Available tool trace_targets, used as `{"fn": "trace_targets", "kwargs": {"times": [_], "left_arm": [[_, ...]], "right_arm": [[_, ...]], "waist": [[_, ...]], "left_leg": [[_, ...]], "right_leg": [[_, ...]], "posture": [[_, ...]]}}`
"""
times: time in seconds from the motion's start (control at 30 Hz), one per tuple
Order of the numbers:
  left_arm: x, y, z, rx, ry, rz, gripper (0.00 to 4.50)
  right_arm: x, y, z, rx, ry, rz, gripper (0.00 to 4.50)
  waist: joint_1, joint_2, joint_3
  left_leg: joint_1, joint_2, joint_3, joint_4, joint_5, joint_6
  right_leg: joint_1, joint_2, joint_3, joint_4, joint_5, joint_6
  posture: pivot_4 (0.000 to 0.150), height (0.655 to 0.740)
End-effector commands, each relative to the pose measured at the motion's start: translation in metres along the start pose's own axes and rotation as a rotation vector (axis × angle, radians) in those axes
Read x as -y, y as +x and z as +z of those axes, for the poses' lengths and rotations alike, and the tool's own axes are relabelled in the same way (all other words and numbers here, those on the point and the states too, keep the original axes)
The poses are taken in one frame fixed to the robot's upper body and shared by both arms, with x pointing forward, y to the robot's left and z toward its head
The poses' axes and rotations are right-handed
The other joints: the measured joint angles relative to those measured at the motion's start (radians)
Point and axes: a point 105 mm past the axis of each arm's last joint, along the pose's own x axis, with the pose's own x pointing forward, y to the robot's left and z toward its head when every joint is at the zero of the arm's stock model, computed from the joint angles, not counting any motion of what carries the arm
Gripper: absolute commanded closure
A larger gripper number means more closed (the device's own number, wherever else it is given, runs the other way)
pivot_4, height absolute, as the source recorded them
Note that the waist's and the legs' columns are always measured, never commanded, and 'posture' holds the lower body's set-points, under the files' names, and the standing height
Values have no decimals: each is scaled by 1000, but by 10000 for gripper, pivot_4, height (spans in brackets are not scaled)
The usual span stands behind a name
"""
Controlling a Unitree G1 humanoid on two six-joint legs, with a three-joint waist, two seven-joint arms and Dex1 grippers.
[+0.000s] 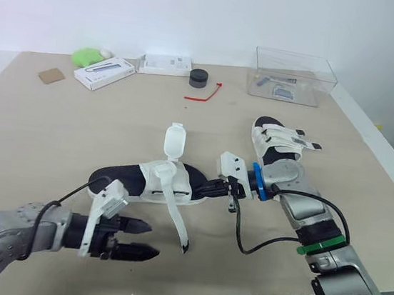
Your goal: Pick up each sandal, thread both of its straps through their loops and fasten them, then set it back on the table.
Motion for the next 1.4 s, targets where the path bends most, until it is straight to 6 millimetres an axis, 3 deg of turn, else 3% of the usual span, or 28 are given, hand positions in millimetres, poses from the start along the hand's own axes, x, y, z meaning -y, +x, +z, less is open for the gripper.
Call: {"fn": "trace_targets", "kwargs": {"times": [0.03,0.47,0.63,0.7,0.87,1.07,1.27,1.4], "left_arm": [[3,8,12,33,-59,-22,8728],[6,18,11,-21,-113,-43,8728],[-7,25,16,18,-135,25,31279],[-12,27,19,37,-145,48,43823],[-18,30,21,49,-157,75,44527],[-11,25,23,67,-170,24,44527],[7,-9,49,108,-167,-145,44527],[6,-31,65,74,-137,-175,44527]], "right_arm": [[1,-7,5,7,-14,-15,45000],[3,-7,6,6,-18,-26,45000],[4,-6,7,10,-21,-31,45000],[4,-6,7,12,-21,-33,45000],[5,-7,7,10,-20,-38,45000],[5,-8,6,7,-19,-43,45000],[6,-10,6,1,-21,-44,45000],[8,-11,6,-3,-25,-44,45000]], "waist": [[-1,0,0],[-1,0,0],[-1,0,0],[-1,0,0],[-1,-1,0],[-2,-1,0],[-2,-1,0],[-2,-1,0]], "left_leg": [[1,0,0,0,0,0],[1,-1,0,0,0,0],[1,-1,0,0,0,0],[1,-1,0,0,0,0],[1,-1,0,0,0,0],[1,-1,0,0,0,0],[1,-1,0,0,0,0],[1,-1,0,0,0,0]], "right_leg": [[0,0,0,0,0,0],[1,0,2,0,1,1],[1,0,2,0,1,1],[1,0,2,0,1,1],[1,0,3,0,1,1],[1,0,3,0,1,2],[1,1,2,0,0,1],[1,1,2,0,-1,-2]], "posture": [[1500,7400],[1500,7400],[1500,7400],[1500,7400],[1500,7400],[1500,7400],[1500,7400],[1500,7400]]}}
